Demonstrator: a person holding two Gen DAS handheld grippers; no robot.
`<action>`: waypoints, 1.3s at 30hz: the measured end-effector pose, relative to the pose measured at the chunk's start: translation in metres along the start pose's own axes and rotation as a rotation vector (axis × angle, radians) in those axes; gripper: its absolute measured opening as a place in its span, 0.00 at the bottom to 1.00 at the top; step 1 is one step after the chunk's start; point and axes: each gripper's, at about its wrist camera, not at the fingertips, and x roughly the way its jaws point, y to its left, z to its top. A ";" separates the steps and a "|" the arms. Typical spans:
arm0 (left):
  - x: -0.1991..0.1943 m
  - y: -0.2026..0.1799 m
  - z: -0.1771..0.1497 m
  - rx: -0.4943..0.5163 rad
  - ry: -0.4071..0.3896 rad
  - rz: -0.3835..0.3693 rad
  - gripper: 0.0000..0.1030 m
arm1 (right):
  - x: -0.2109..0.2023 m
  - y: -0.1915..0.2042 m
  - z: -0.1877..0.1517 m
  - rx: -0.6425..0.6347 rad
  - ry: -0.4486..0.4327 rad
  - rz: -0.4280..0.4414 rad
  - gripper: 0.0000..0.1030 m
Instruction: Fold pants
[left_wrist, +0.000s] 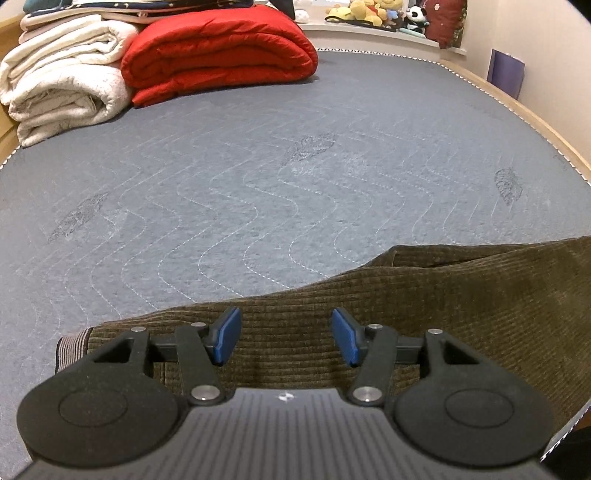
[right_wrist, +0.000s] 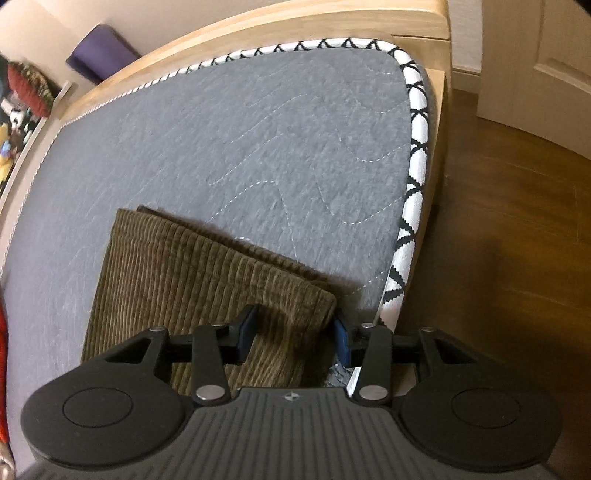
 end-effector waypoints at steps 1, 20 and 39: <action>0.000 0.000 0.000 -0.003 0.000 -0.001 0.59 | 0.000 0.000 0.000 0.014 -0.005 0.001 0.45; -0.021 0.017 -0.020 -0.031 0.004 0.013 0.59 | -0.175 0.200 -0.219 -0.916 -0.461 0.582 0.19; -0.012 0.007 -0.033 -0.001 0.096 -0.100 0.62 | -0.124 0.228 -0.447 -1.620 0.132 0.687 0.50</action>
